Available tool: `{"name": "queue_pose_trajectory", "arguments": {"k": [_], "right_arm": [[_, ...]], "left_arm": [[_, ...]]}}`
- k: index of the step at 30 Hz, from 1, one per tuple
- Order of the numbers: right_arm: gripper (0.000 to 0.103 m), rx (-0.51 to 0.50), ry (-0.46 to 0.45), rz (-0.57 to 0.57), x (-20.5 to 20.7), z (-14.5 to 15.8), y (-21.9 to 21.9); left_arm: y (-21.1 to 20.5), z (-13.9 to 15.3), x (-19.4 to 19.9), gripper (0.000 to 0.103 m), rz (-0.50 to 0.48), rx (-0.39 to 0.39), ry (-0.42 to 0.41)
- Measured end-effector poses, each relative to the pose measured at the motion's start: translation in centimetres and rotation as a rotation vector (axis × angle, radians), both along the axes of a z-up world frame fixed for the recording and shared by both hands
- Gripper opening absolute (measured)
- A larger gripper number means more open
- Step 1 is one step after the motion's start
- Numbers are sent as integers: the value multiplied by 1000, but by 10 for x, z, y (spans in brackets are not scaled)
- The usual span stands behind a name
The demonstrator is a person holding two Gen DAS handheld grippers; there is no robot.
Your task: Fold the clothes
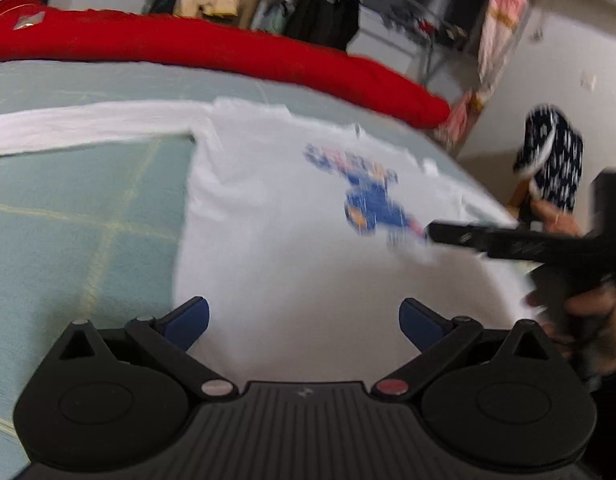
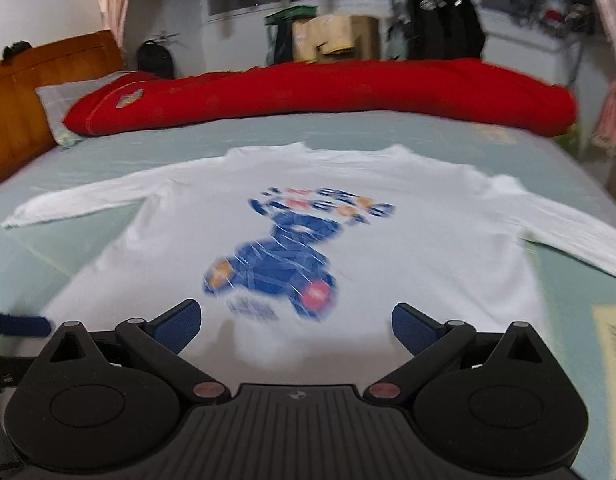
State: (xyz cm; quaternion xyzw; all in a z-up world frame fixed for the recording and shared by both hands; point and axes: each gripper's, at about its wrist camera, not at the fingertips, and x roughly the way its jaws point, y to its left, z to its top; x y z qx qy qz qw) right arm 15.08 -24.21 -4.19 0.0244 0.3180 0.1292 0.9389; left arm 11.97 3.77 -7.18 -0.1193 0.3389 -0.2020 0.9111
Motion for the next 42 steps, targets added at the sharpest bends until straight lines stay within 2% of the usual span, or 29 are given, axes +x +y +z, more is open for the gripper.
{"name": "queue_pose_trajectory", "arguments": {"k": [5, 10, 15, 17, 20, 22, 26, 37, 39, 42], "right_arm": [[103, 59, 31, 70, 21, -14, 6], [103, 49, 52, 111, 14, -30, -2], [103, 28, 37, 124, 14, -36, 0], [103, 5, 24, 125, 12, -38, 3], [103, -7, 18, 124, 12, -38, 5], [103, -15, 15, 123, 11, -39, 5], [103, -18, 6, 121, 11, -40, 6], [103, -20, 3, 122, 10, -40, 6], [103, -19, 6, 121, 11, -40, 6], [103, -22, 12, 120, 10, -39, 6]], "left_arm": [[29, 31, 42, 101, 98, 30, -39], [50, 42, 117, 101, 219, 137, -66], [69, 29, 194, 100, 341, 213, -9], [75, 21, 214, 100, 403, 248, 5], [77, 6, 234, 100, 434, 309, 55], [74, -6, 240, 100, 425, 362, 72], [76, -26, 245, 101, 420, 361, 93], [81, -1, 233, 101, 404, 413, 36], [83, -3, 239, 101, 402, 371, 57], [84, -18, 238, 101, 410, 376, 128]]}}
